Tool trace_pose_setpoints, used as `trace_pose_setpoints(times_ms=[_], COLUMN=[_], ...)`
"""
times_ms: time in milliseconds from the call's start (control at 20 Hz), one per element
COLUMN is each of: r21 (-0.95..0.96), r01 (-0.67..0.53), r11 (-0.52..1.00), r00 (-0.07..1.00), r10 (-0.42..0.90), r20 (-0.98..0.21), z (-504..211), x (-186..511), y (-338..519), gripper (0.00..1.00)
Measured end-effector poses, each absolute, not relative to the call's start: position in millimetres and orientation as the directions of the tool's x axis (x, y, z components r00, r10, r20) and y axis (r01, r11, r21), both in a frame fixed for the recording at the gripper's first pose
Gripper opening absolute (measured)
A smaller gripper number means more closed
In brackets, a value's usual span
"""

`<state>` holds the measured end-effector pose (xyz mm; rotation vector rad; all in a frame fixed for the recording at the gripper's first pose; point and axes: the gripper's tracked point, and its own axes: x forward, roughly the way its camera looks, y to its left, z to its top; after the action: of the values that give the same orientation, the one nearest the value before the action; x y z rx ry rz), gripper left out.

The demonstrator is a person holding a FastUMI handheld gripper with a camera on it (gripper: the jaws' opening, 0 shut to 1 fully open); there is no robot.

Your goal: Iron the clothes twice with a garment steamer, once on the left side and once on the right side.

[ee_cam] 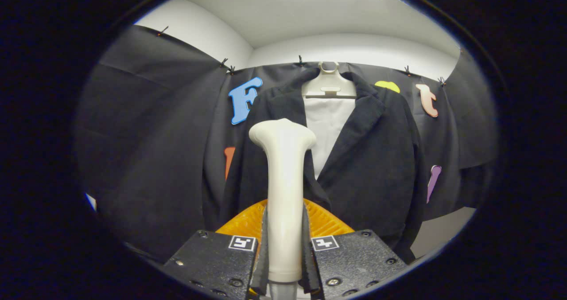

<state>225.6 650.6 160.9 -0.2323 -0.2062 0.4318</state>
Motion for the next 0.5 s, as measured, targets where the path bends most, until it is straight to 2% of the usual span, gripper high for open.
trace_pose_setpoints(times_ms=[500], r21=[-0.297], r01=[-0.377], r11=[0.877], r00=[0.910], r10=[0.410], r20=[0.057], z=[105.5], x=[212.3], y=[644.2], gripper=[0.33])
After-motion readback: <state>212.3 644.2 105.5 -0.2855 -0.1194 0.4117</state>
